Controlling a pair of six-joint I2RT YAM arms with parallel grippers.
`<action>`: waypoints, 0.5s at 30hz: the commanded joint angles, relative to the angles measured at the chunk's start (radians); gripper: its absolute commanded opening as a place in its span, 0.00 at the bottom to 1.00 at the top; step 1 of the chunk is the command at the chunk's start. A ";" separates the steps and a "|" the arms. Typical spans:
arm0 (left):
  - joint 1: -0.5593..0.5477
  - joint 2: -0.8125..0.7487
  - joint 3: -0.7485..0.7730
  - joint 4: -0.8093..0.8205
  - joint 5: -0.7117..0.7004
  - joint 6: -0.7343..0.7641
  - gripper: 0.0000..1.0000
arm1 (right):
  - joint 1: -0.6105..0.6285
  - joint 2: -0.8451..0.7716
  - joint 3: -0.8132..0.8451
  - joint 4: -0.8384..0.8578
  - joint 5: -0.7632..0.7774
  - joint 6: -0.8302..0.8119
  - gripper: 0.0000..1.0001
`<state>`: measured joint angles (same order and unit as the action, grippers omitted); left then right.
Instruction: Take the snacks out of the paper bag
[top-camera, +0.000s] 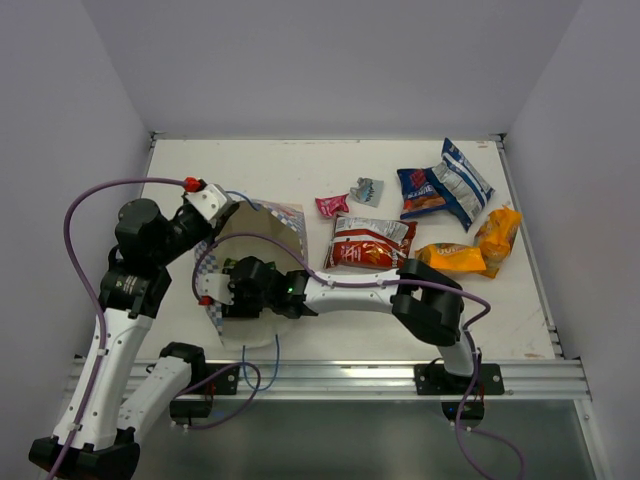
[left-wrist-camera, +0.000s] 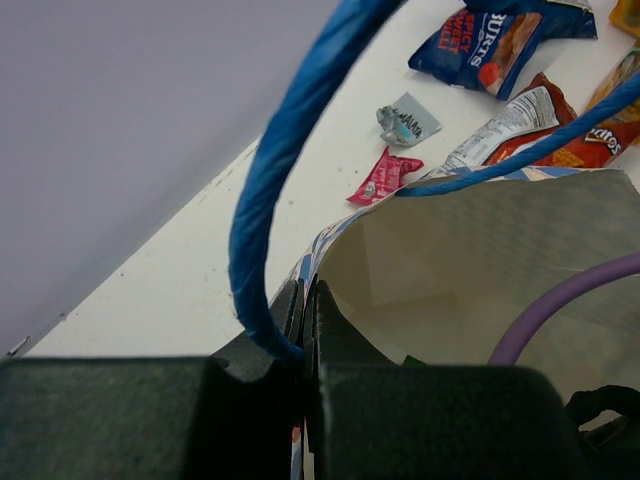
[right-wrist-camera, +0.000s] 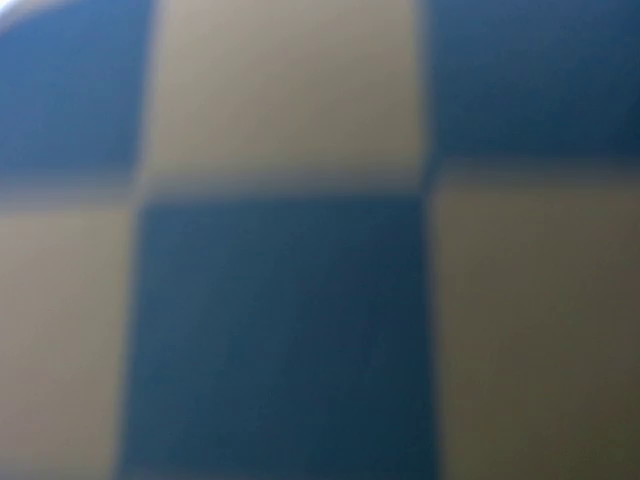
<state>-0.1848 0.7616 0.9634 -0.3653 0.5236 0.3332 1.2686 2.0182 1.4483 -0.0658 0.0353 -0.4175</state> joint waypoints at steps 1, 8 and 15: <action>-0.005 -0.015 0.021 0.020 0.018 -0.014 0.00 | -0.009 -0.001 -0.017 0.058 0.084 0.023 0.51; -0.005 -0.013 0.023 0.020 0.010 -0.011 0.00 | -0.012 -0.027 -0.055 0.098 0.133 0.026 0.04; -0.005 -0.018 0.012 0.022 -0.034 -0.003 0.00 | -0.012 -0.124 -0.092 0.098 0.095 0.039 0.00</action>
<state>-0.1848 0.7593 0.9630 -0.3676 0.5140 0.3336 1.2667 1.9953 1.3727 0.0151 0.1211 -0.4046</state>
